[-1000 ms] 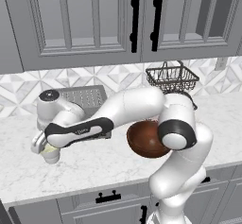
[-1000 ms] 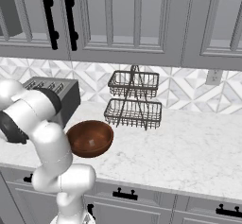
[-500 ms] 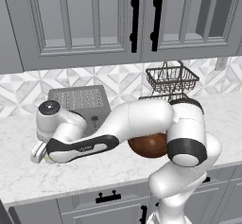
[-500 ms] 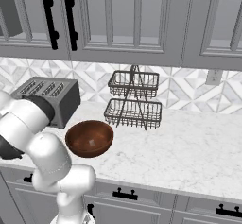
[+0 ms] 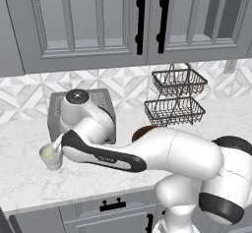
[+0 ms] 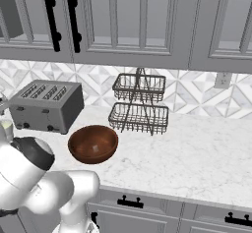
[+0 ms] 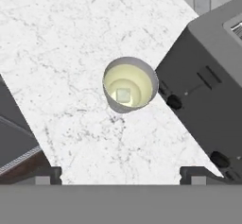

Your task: Grab a lemon wedge from the fridge and one ice cube from the ice bowl, and put them in the glass of lemonade.

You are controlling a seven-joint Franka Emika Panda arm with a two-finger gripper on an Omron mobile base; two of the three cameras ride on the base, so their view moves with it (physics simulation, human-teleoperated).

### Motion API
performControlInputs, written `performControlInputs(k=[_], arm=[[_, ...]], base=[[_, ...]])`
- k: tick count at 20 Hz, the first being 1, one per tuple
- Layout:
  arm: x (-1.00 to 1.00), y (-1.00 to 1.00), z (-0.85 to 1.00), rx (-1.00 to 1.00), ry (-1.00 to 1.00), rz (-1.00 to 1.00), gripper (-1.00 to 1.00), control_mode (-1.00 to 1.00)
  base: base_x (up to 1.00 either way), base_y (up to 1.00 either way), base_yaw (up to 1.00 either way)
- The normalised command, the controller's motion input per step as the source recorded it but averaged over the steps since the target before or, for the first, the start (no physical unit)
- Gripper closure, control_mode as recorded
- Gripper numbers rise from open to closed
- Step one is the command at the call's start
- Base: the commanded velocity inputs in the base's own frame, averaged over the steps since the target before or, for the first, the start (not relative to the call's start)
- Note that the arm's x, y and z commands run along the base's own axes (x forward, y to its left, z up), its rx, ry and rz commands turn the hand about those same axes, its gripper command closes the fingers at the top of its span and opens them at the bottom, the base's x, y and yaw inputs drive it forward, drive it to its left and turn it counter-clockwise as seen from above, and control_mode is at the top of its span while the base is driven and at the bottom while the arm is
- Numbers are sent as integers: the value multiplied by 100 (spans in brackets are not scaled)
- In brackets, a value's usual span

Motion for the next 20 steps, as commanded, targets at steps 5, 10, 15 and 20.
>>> performControlInputs(k=[5, 10, 15, 20], arm=[[-13, -100, 26, 0, 0, -15, -100, -100], [0, -100, 2, 0, 0, -27, -100, -100], [9, -100, 12, 0, 1, -26, -100, -100], [-1, -100, 15, 5, 10, -34, -100, -100]], base=[[0, 0, 0], [0, 0, 0], [0, 0, 0], [0, 0, 0]])
